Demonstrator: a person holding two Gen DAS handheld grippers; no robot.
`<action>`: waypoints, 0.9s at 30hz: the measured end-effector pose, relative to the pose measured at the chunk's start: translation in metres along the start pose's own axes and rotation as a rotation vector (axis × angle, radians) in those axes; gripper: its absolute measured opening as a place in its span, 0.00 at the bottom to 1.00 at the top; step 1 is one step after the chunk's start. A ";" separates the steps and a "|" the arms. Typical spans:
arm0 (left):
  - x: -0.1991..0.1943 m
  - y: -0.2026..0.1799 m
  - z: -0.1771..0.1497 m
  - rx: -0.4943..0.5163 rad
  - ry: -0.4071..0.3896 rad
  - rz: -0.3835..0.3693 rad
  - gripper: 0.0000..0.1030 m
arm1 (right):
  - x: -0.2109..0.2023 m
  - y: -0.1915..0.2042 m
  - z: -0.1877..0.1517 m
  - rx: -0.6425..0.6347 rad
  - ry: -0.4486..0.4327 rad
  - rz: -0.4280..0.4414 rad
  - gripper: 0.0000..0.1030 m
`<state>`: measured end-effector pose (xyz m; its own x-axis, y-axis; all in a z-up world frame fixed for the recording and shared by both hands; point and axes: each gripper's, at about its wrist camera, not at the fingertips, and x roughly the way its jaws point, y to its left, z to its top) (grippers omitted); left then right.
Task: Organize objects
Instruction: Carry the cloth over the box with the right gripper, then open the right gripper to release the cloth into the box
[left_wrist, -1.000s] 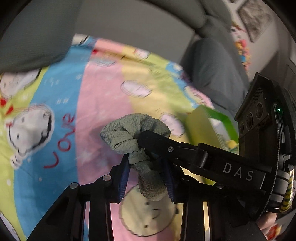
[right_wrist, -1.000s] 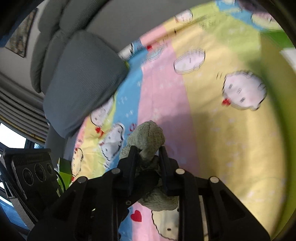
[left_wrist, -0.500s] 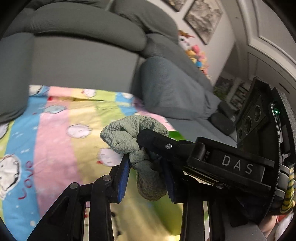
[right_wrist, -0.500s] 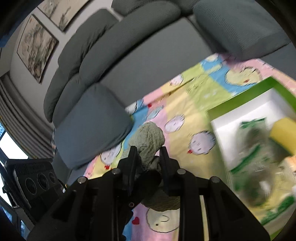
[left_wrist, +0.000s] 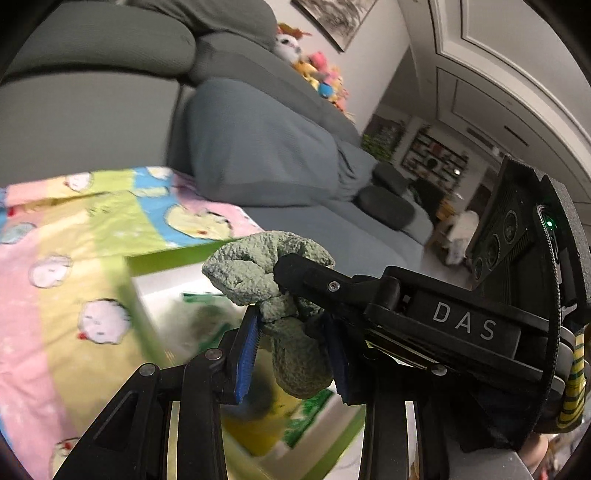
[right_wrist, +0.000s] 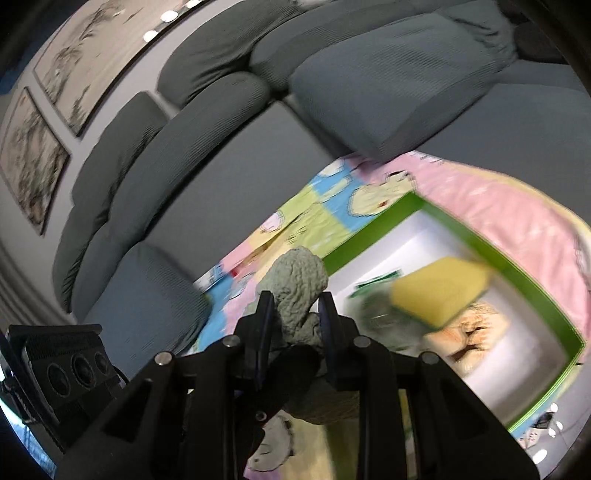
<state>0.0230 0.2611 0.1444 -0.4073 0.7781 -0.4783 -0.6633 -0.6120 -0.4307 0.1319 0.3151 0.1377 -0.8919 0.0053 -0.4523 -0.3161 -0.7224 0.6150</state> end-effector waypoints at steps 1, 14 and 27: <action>0.005 -0.001 0.000 -0.001 0.008 -0.009 0.35 | -0.003 -0.004 0.001 0.008 -0.008 -0.019 0.25; 0.043 -0.007 -0.014 -0.056 0.119 -0.013 0.35 | 0.001 -0.052 0.005 0.089 0.012 -0.230 0.32; 0.012 -0.021 -0.014 0.095 0.075 0.164 0.72 | -0.020 -0.042 0.005 0.052 -0.056 -0.322 0.62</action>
<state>0.0409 0.2815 0.1376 -0.4688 0.6542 -0.5935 -0.6497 -0.7106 -0.2700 0.1613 0.3492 0.1243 -0.7592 0.2671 -0.5935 -0.5999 -0.6410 0.4789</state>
